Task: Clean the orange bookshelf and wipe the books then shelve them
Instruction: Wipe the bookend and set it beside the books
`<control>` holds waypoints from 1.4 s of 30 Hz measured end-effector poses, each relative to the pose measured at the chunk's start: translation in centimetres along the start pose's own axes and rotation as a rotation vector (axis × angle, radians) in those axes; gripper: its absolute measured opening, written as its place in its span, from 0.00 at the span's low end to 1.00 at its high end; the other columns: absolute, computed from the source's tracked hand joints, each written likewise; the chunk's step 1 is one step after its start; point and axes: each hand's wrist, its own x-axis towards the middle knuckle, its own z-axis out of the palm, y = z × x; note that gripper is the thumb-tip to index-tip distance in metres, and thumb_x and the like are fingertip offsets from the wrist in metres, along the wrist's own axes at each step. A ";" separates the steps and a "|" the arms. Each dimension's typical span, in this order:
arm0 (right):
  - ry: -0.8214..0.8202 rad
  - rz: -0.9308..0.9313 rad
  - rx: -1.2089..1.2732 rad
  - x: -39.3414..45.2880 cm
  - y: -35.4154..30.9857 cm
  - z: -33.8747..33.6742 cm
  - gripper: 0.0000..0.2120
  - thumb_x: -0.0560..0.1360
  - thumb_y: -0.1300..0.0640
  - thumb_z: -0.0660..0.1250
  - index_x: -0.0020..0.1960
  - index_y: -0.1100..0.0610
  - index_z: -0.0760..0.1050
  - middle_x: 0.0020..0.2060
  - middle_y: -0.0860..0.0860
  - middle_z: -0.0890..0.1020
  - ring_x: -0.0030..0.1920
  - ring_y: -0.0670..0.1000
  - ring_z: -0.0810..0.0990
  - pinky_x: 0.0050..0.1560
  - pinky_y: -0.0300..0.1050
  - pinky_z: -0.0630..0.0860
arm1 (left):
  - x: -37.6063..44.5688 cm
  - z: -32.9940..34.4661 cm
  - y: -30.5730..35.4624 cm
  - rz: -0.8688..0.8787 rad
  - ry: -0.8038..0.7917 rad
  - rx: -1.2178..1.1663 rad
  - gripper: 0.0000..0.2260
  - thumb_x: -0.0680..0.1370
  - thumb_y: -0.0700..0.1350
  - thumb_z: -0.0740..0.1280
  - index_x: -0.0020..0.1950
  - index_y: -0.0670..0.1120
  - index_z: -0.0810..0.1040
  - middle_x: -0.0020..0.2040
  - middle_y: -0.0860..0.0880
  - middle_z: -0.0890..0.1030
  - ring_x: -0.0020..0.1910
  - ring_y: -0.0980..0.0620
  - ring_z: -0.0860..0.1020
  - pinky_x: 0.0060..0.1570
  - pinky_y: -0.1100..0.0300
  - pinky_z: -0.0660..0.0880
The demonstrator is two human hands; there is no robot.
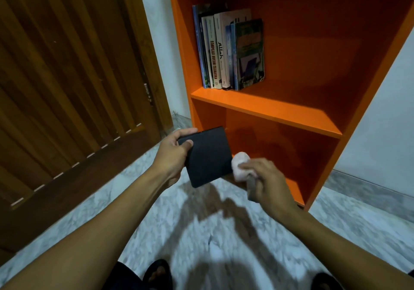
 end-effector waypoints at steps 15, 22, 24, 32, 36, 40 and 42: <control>-0.158 -0.109 -0.172 2.3 -1.9 2.1 0.40 0.67 0.78 0.53 0.75 0.53 0.66 0.78 0.51 0.62 0.80 0.57 0.52 0.76 0.55 0.53 | 0.8 0.5 0.9 -0.109 0.057 -0.358 0.14 0.81 0.30 0.59 0.63 0.39 0.77 0.53 0.39 0.82 0.48 0.42 0.83 0.48 0.51 0.81; -0.038 0.087 0.073 0.4 -1.3 1.5 0.21 0.70 0.63 0.51 0.53 0.57 0.80 0.50 0.47 0.79 0.52 0.40 0.73 0.54 0.33 0.69 | 1.2 -0.9 0.7 0.010 0.103 -0.161 0.12 0.82 0.33 0.60 0.63 0.42 0.78 0.53 0.44 0.80 0.49 0.45 0.80 0.44 0.52 0.78; -0.062 0.306 0.216 0.9 -1.1 0.7 0.18 0.76 0.70 0.54 0.54 0.55 0.78 0.50 0.45 0.80 0.52 0.36 0.76 0.53 0.34 0.71 | 1.0 -1.1 0.6 0.069 0.080 -0.054 0.12 0.82 0.34 0.60 0.62 0.43 0.78 0.53 0.46 0.80 0.50 0.47 0.79 0.42 0.55 0.79; -0.192 0.816 0.447 2.3 -1.8 -1.4 0.11 0.83 0.53 0.62 0.63 0.53 0.74 0.41 0.70 0.75 0.34 0.69 0.74 0.30 0.54 0.70 | 0.1 -1.3 -0.6 0.300 -0.092 0.356 0.12 0.83 0.38 0.60 0.58 0.52 0.79 0.58 0.52 0.79 0.55 0.51 0.79 0.45 0.59 0.79; -0.283 0.736 0.494 2.7 -1.2 -1.4 0.04 0.83 0.53 0.61 0.55 0.52 0.74 0.27 0.57 0.70 0.23 0.53 0.65 0.27 0.46 0.65 | -0.7 -1.1 -0.9 0.493 -0.137 0.638 0.11 0.83 0.40 0.60 0.59 0.52 0.78 0.56 0.54 0.80 0.53 0.55 0.77 0.39 0.74 0.71; -0.485 0.790 0.370 0.6 1.6 0.9 0.06 0.83 0.64 0.57 0.48 0.57 0.67 0.28 0.58 0.65 0.24 0.52 0.59 0.29 0.49 0.61 | -1.1 -1.0 -0.7 0.559 -0.145 0.680 0.11 0.83 0.39 0.60 0.61 0.51 0.78 0.56 0.54 0.79 0.53 0.55 0.77 0.40 0.75 0.70; -0.560 0.873 0.292 -1.8 3.7 3.4 0.07 0.83 0.64 0.57 0.58 0.57 0.70 0.30 0.59 0.70 0.25 0.52 0.63 0.28 0.47 0.63 | -1.5 -0.9 -0.7 0.582 -0.163 0.690 0.11 0.83 0.39 0.60 0.61 0.50 0.78 0.56 0.55 0.79 0.54 0.56 0.76 0.42 0.76 0.69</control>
